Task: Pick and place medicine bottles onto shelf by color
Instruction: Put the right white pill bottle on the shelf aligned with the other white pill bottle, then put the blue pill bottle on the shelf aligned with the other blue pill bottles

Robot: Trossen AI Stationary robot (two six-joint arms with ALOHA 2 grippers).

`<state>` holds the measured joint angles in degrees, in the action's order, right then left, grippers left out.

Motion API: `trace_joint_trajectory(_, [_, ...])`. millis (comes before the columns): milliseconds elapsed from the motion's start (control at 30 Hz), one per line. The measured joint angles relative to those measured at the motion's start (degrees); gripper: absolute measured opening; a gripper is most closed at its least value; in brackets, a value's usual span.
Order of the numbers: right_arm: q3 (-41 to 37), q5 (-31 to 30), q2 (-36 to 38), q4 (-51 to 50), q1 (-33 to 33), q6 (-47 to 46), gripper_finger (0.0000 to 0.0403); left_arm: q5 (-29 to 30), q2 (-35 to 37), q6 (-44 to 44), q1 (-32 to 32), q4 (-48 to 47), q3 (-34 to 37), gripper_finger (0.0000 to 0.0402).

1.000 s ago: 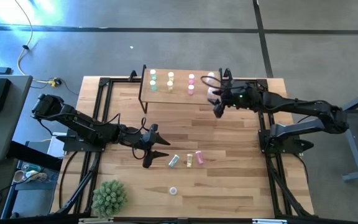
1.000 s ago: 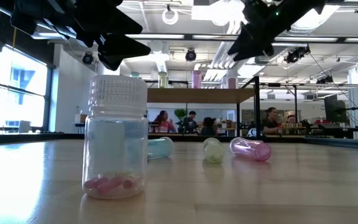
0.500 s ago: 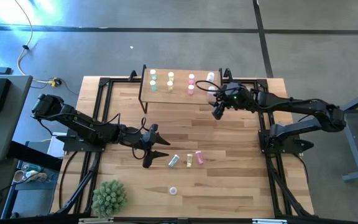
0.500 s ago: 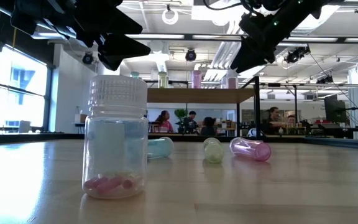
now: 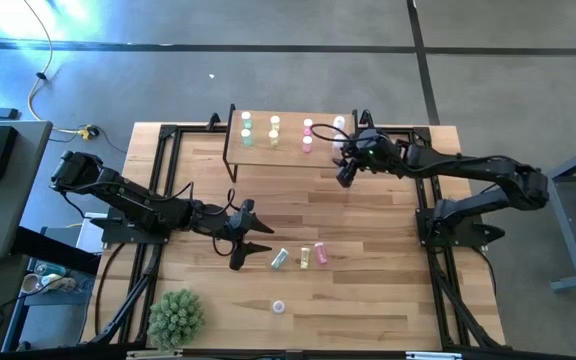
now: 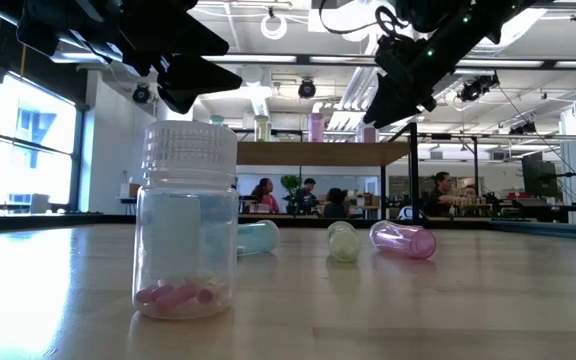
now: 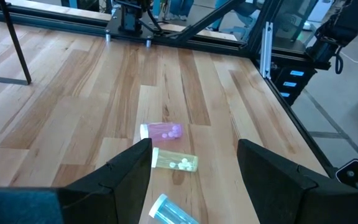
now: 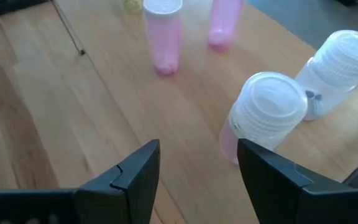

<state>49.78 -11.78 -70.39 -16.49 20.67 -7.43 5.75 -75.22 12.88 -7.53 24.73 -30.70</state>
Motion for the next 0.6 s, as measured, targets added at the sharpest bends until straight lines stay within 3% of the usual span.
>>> trace_joint_trajectory(400, [0.0, 0.3, 2.3, 0.4, -0.7, -0.5, 0.0206, 0.0, 0.0, 0.0, 0.0, -0.3, 0.0, 0.0225])
trace_joint_trajectory(600, [0.0, 1.5, 6.0, -0.6, -4.9, -1.6, 0.0206, 0.0, 0.0, 0.0, 0.0, -0.5, 0.0, 0.0225])
